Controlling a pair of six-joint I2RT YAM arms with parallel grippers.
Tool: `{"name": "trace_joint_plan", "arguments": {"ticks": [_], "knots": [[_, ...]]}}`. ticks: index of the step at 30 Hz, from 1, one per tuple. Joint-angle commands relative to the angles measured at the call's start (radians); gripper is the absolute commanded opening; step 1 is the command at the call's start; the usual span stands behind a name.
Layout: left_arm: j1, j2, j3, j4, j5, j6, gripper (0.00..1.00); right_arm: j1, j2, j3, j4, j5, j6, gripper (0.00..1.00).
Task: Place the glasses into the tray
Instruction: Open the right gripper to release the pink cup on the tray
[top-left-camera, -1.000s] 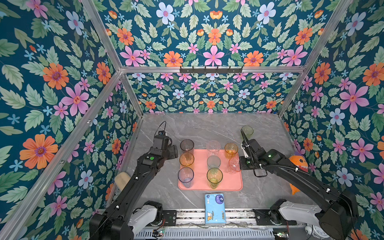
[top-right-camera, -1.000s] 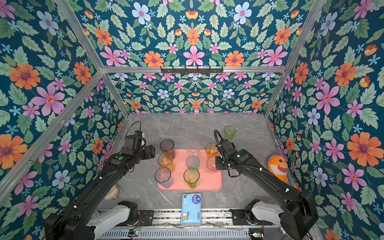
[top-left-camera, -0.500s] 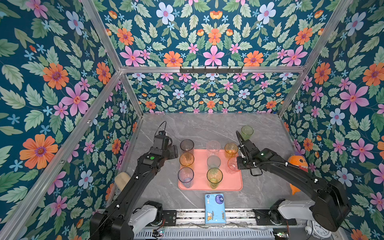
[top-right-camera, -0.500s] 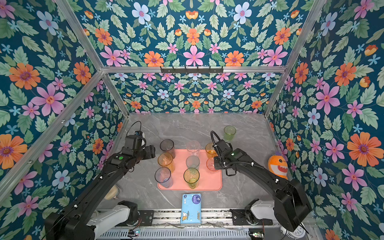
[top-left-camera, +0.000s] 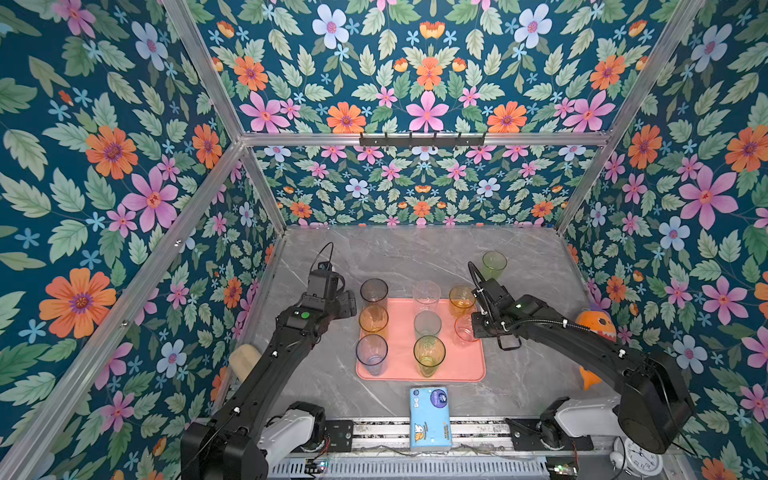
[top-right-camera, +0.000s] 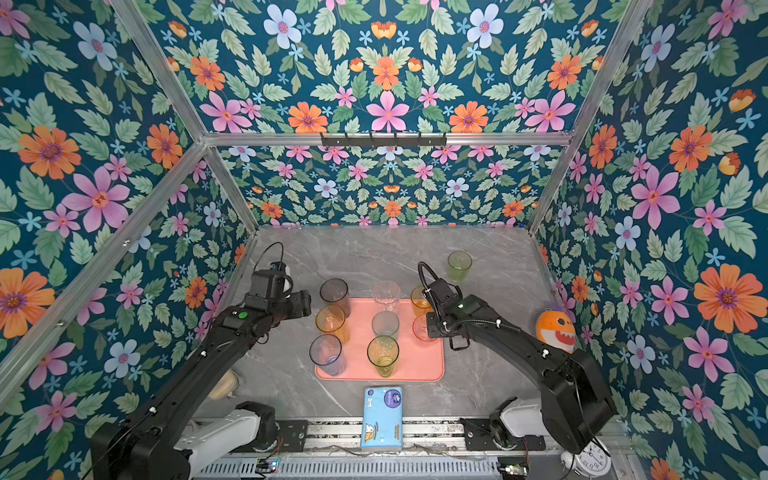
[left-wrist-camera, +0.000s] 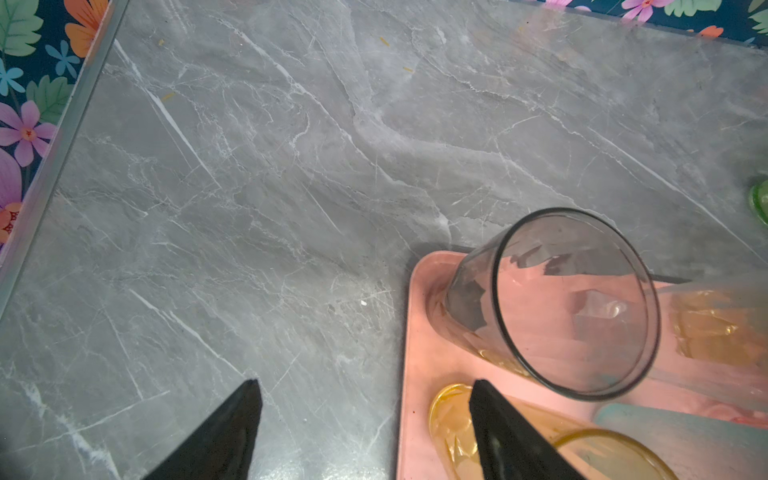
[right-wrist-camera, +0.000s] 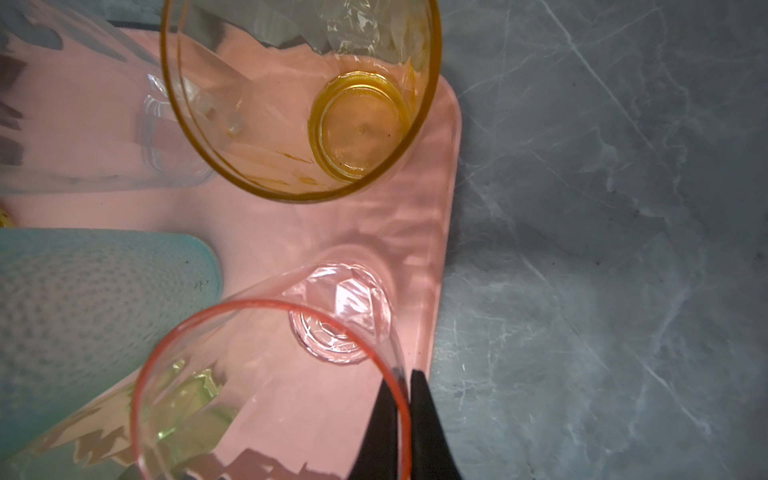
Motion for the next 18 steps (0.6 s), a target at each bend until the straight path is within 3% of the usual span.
{"name": "trace_joint_plan", "arguments": {"ticks": [1, 18], "knots": [[0.001, -0.001, 0.000, 0.006, 0.003, 0.000, 0.82, 0.001, 0.005, 0.007, 0.013, 0.007, 0.003, 0.00], [0.001, 0.002, -0.001, 0.006, 0.003, -0.001, 0.82, 0.001, 0.050, 0.023, 0.016, 0.022, 0.015, 0.00]]}}
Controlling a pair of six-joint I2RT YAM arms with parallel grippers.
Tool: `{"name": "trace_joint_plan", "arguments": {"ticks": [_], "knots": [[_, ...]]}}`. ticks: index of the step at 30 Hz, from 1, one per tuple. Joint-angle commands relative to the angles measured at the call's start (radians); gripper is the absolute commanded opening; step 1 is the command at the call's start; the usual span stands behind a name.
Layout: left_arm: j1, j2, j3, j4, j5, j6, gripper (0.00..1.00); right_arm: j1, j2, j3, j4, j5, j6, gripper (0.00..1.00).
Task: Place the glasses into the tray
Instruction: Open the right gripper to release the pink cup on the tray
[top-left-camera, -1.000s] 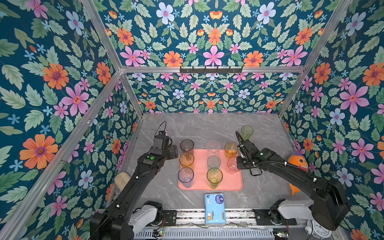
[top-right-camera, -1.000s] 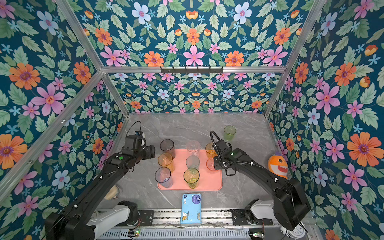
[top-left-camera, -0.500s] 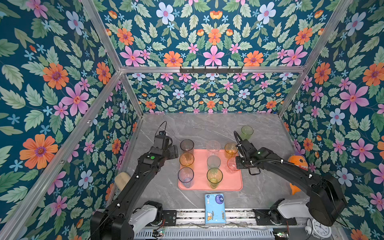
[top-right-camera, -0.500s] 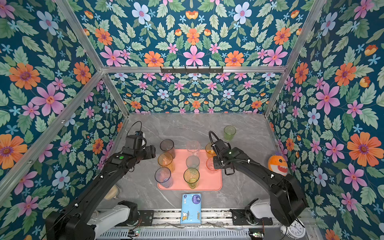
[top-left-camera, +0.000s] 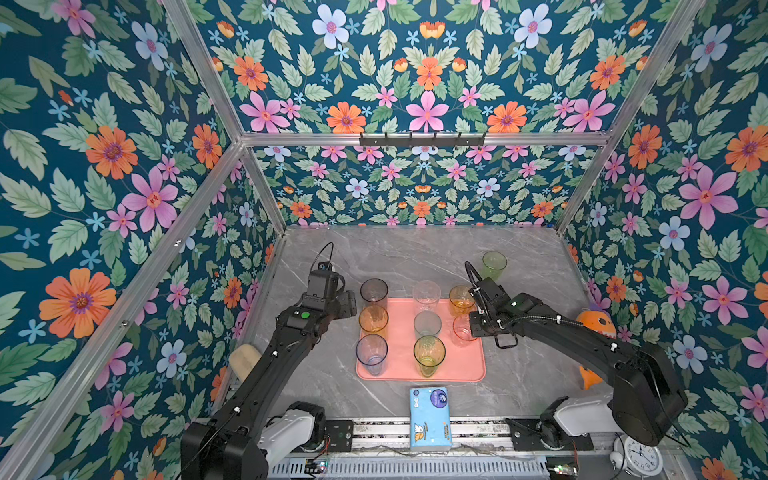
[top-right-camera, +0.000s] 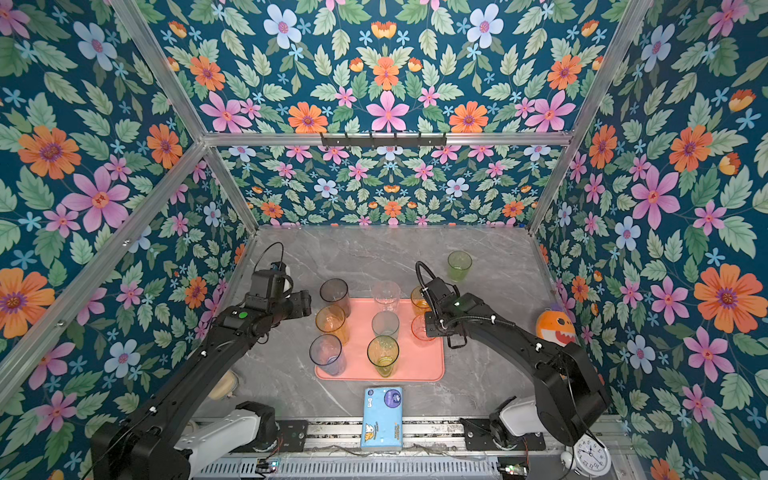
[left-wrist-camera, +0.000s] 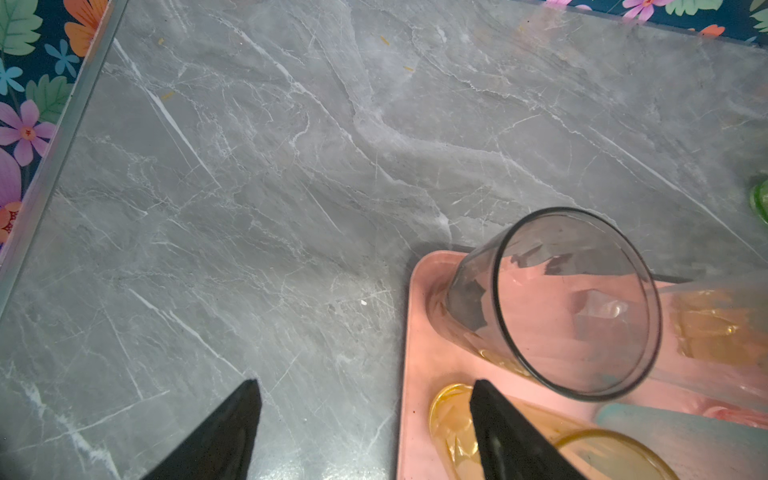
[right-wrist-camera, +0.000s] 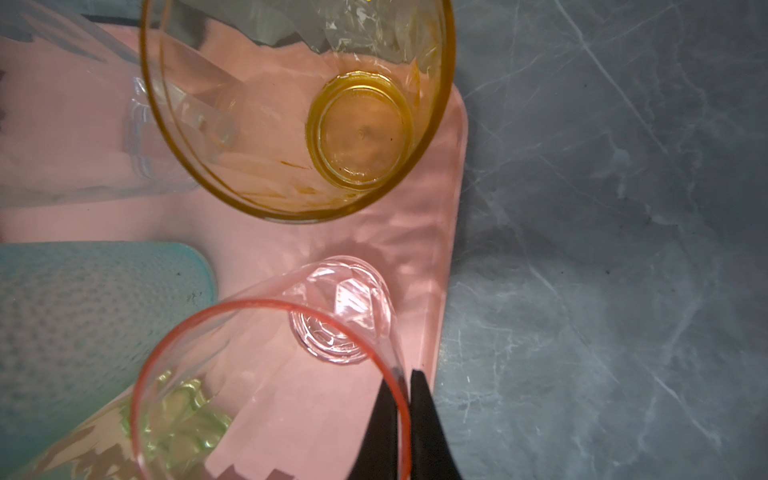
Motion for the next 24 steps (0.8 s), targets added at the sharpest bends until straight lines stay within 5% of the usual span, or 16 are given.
{"name": "trace_joint_plan", "arguments": {"ticks": [1, 13, 19, 24], "knots": [[0.002, -0.001, -0.001, 0.006, 0.003, -0.001, 0.82, 0.001, 0.008, 0.009, 0.002, 0.018, 0.014, 0.00], [0.001, -0.004, 0.000, 0.003, 0.001, -0.001, 0.82, 0.001, 0.017, 0.016, -0.004, 0.028, 0.025, 0.00], [0.001, -0.003, 0.000, 0.004, 0.003, 0.000, 0.83, 0.001, 0.010, 0.021, -0.014, 0.027, 0.030, 0.14], [0.001, -0.002, 0.001, 0.004, 0.003, -0.001, 0.83, 0.001, -0.023, 0.021, -0.019, 0.028, 0.028, 0.37]]}}
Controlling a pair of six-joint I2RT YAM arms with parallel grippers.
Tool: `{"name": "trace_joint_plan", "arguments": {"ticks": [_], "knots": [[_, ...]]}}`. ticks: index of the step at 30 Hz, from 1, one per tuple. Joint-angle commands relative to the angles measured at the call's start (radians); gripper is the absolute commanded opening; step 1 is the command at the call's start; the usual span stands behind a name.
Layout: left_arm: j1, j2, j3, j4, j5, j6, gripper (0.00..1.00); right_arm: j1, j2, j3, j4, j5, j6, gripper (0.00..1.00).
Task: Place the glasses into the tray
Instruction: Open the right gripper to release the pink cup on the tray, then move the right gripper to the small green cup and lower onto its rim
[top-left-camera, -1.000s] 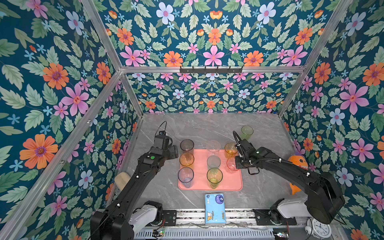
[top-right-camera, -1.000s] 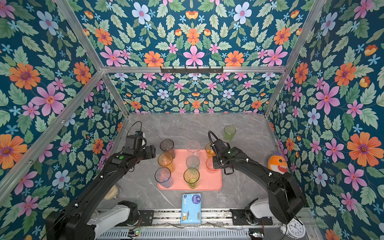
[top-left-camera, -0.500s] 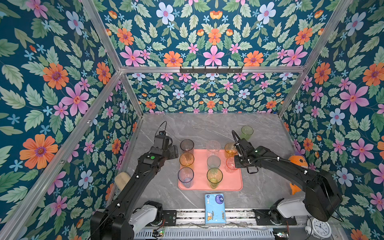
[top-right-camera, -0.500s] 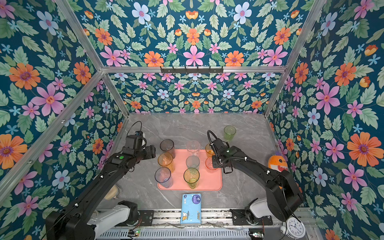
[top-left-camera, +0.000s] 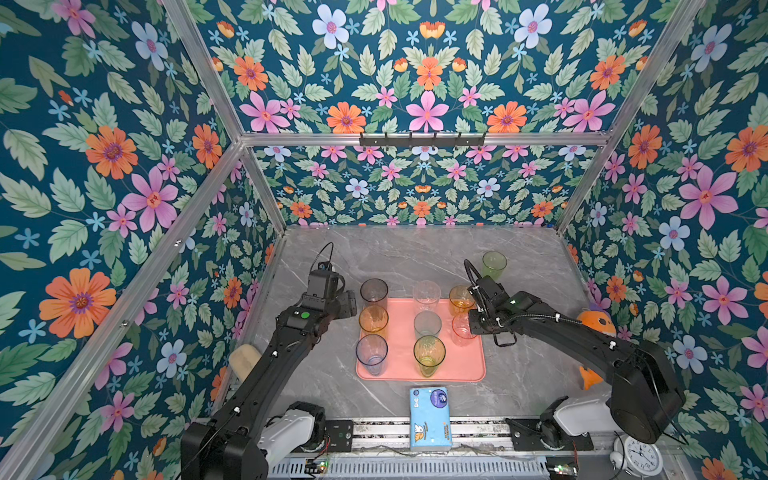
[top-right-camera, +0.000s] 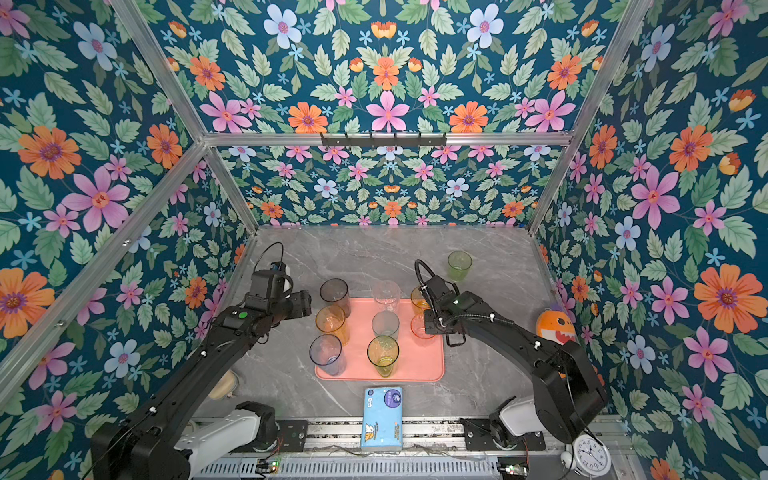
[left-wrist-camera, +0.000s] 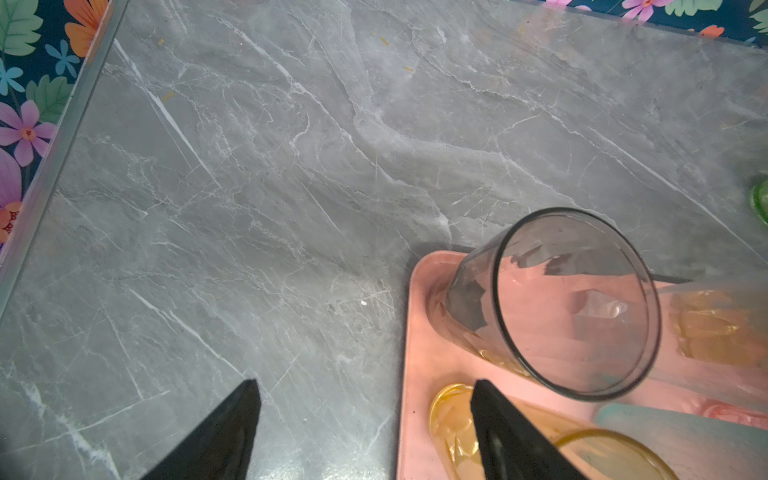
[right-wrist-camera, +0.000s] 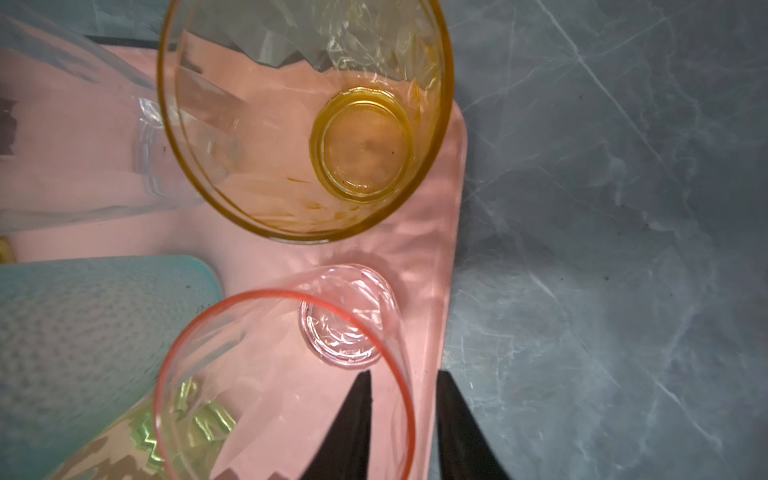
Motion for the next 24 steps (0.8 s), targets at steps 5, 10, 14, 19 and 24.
{"name": "trace_joint_plan", "arguments": {"ticks": [5, 10, 14, 19, 24], "knots": [[0.001, 0.000, 0.004, 0.006, 0.003, 0.000, 0.83, 0.001, -0.065, 0.008, -0.019, 0.023, 0.004, 0.42], [-0.001, 0.000, 0.005, 0.003, 0.001, 0.000, 0.83, 0.000, -0.086, 0.039, -0.057, 0.043, -0.011, 0.42], [0.000, 0.000, 0.005, 0.001, 0.000, 0.001, 0.83, 0.000, -0.093, 0.067, -0.080, 0.075, -0.028, 0.42], [0.000, -0.001, 0.005, 0.000, -0.002, 0.002, 0.83, -0.002, -0.095, 0.101, -0.082, 0.119, -0.060, 0.43], [0.000, -0.003, 0.005, -0.002, -0.006, 0.002, 0.83, -0.033, -0.093, 0.129, -0.061, 0.142, -0.085, 0.46]]}}
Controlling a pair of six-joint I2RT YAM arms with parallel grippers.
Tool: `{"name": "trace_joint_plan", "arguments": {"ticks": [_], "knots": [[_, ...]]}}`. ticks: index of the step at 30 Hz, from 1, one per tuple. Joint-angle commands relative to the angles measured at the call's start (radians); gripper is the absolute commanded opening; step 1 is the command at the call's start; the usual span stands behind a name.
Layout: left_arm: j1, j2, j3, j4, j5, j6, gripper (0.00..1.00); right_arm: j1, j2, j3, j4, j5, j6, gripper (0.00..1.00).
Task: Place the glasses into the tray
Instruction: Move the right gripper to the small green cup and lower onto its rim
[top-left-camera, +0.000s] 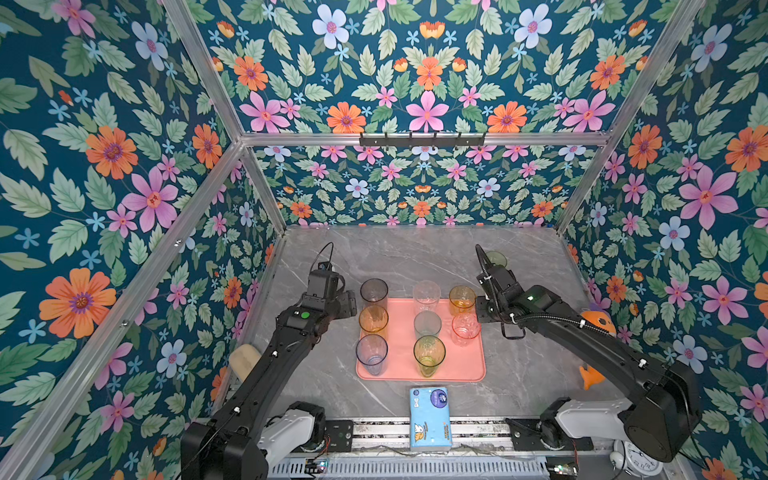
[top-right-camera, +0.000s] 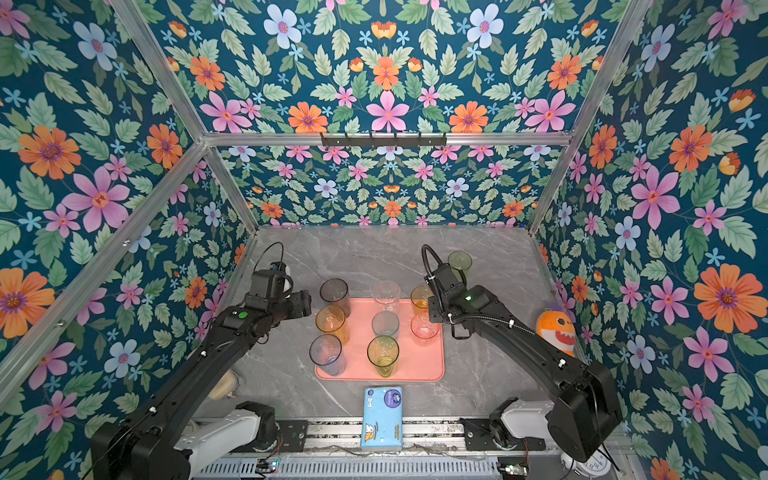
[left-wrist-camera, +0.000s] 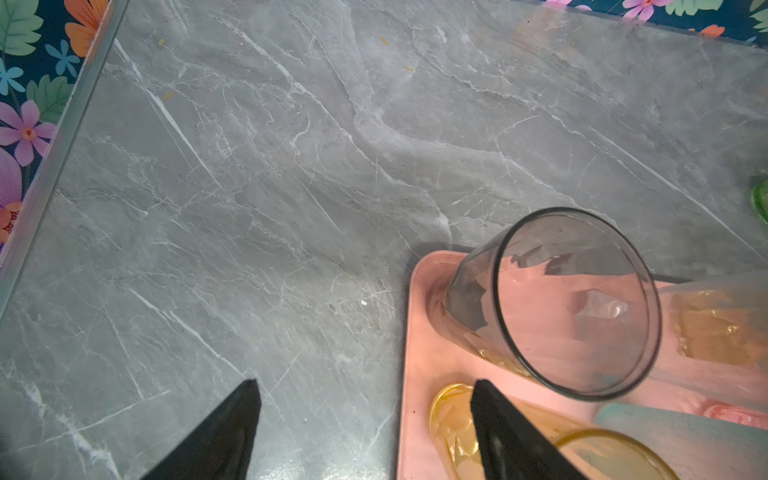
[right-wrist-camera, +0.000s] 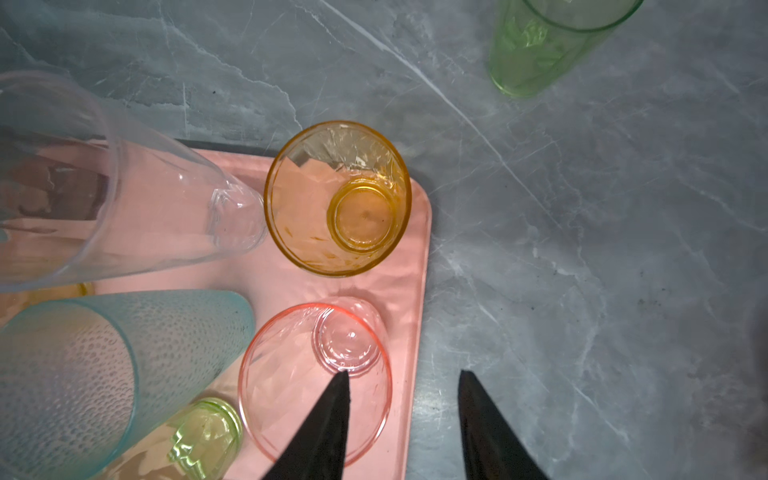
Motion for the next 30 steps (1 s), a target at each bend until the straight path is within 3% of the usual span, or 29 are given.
{"name": "trace_joint_plan", "arguments": {"ticks": [1, 10, 19, 30], "knots": [[0.001, -0.003, 0.004, -0.001, -0.006, 0.002, 0.83, -0.028, -0.002, 0.013, 0.016, 0.034, -0.024, 0.46], [0.001, 0.000, 0.004, -0.004, -0.011, 0.002, 0.83, -0.187, 0.027, 0.041, 0.112, 0.021, -0.033, 0.51], [-0.001, 0.006, 0.005, -0.010, -0.026, 0.003, 0.83, -0.343, 0.163, 0.186, 0.130, -0.031, -0.038, 0.53], [0.000, 0.006, 0.009, -0.016, -0.055, 0.004, 0.83, -0.429, 0.343, 0.326, 0.175, -0.094, -0.015, 0.53]]}}
